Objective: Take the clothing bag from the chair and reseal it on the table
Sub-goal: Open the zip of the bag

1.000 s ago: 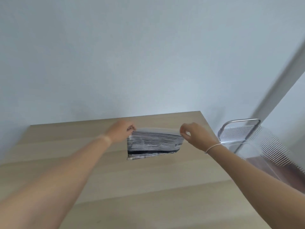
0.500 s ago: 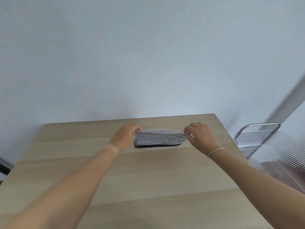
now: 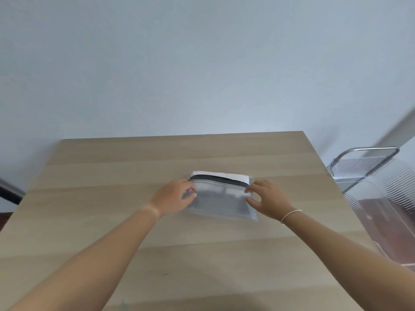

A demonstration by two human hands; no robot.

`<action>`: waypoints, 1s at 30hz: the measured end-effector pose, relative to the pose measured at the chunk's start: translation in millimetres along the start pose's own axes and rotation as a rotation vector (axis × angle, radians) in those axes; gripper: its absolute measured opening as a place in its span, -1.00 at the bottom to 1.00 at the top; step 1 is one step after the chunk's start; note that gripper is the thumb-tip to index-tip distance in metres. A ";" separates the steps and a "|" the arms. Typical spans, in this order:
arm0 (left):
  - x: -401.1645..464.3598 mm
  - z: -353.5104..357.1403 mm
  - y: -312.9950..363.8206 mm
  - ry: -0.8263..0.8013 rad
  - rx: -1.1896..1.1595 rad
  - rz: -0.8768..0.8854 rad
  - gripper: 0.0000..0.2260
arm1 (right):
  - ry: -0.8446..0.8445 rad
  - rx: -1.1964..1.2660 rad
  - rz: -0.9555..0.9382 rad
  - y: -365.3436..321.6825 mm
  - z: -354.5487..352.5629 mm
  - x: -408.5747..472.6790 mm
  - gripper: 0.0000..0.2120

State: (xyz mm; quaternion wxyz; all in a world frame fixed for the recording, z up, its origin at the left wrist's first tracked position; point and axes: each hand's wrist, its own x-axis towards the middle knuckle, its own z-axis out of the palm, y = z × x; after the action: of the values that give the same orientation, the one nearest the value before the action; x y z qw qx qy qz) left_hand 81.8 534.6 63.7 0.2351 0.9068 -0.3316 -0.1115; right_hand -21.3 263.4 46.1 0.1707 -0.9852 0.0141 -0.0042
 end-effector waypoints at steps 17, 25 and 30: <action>50.5 13.2 -4.6 -0.266 0.130 -0.089 -0.61 | -0.247 0.116 0.168 -42.1 22.1 59.0 -0.65; 43.0 0.5 -6.2 -0.312 -0.043 -0.087 -0.89 | -0.189 0.133 0.038 -38.6 7.1 52.9 -0.85; 38.5 -13.1 6.2 -0.225 -0.187 -0.063 -0.91 | -0.078 0.156 -0.006 -37.9 -17.2 49.5 -0.87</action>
State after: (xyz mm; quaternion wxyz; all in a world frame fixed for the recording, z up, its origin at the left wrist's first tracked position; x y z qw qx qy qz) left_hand 112.2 509.9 76.3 0.2765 0.8727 -0.3152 -0.2501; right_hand 29.0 291.9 75.1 0.2476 -0.9683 0.0041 0.0325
